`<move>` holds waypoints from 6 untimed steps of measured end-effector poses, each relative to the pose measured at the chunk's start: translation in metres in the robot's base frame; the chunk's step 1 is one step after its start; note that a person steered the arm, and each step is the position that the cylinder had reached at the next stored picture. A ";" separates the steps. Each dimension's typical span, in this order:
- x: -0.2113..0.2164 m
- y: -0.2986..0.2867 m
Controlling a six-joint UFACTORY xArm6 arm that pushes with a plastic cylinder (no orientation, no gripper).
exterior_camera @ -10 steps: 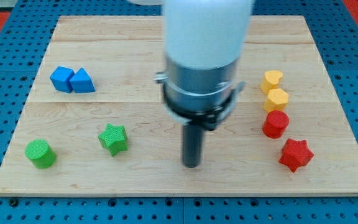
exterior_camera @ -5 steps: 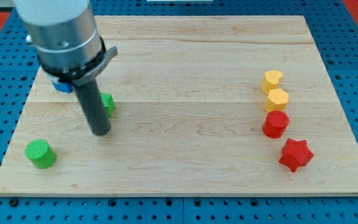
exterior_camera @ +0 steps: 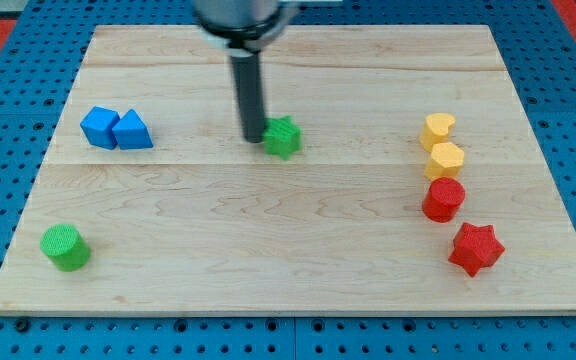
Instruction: Place the green star closer to the heart
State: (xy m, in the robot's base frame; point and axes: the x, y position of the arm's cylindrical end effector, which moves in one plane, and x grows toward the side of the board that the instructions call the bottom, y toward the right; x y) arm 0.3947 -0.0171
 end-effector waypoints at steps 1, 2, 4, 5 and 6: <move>-0.006 0.038; 0.031 0.023; -0.022 0.094; -0.031 0.115; -0.044 0.070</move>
State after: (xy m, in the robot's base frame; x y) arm 0.3509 0.0525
